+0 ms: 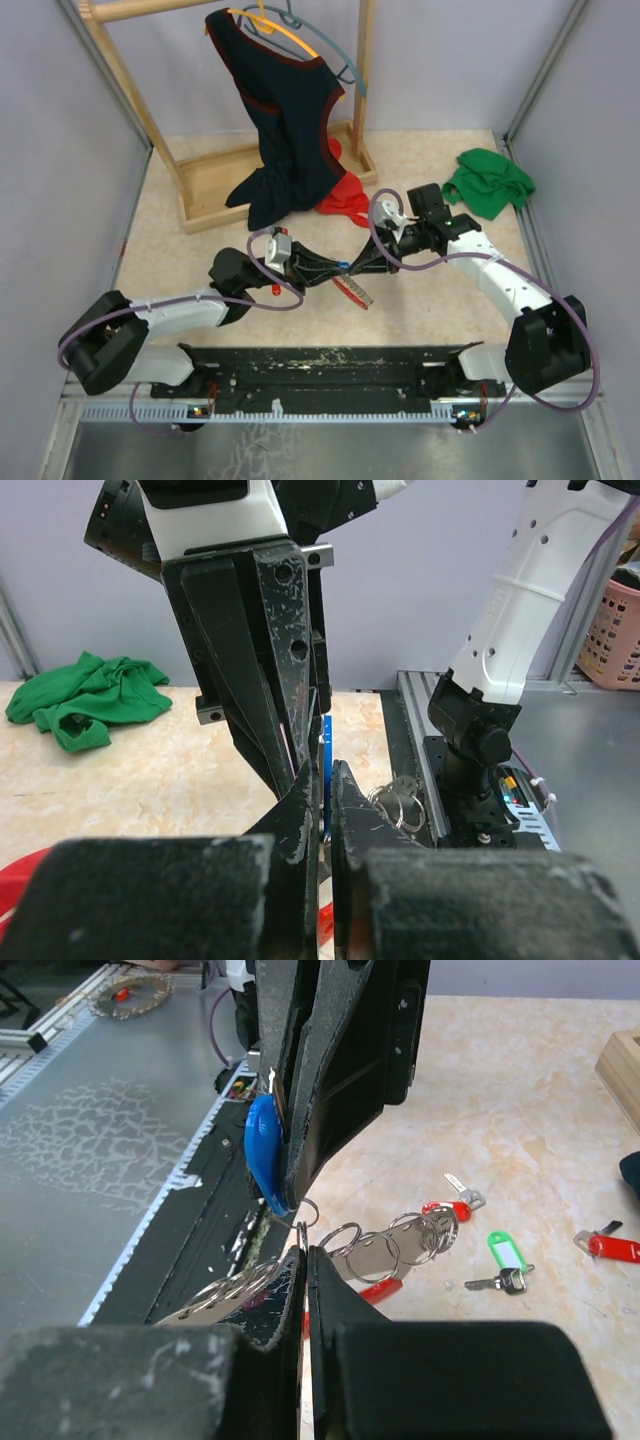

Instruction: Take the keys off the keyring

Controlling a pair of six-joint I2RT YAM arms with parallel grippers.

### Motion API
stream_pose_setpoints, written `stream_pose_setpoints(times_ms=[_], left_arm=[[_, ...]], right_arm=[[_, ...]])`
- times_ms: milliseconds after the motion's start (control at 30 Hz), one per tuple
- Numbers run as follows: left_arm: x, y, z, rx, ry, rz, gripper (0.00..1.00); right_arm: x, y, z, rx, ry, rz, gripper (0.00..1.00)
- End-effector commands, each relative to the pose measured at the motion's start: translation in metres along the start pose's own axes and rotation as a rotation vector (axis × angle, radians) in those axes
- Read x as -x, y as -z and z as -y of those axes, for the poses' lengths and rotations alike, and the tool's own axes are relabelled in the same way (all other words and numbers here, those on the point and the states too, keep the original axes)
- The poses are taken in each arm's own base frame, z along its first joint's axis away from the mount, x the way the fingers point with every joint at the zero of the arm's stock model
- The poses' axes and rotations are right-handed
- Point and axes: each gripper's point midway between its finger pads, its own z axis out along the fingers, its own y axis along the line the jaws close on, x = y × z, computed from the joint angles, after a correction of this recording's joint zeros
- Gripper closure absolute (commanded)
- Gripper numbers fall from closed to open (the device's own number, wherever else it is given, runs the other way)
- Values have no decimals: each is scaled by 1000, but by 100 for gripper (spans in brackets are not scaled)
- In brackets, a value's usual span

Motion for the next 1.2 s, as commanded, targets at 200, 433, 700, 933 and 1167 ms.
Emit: stream_pose_setpoints(times_ms=[200,433,700,933,1167], left_arm=[[9,10,8,-21,-87,82,100],[4,14,7,-14,-107,93,100],[8,25,1,1,-63,115,100],[22,24,-3,11,-66,90,100],[26,21,-7,28,-55,37,100]], right_arm=[[37,-2,-12,99,-5,104,100],[41,0,-11,104,-32,112,100],[37,4,0,39,-52,75,100],[23,4,8,-17,-37,34,100],[15,0,10,-32,-13,2,100]])
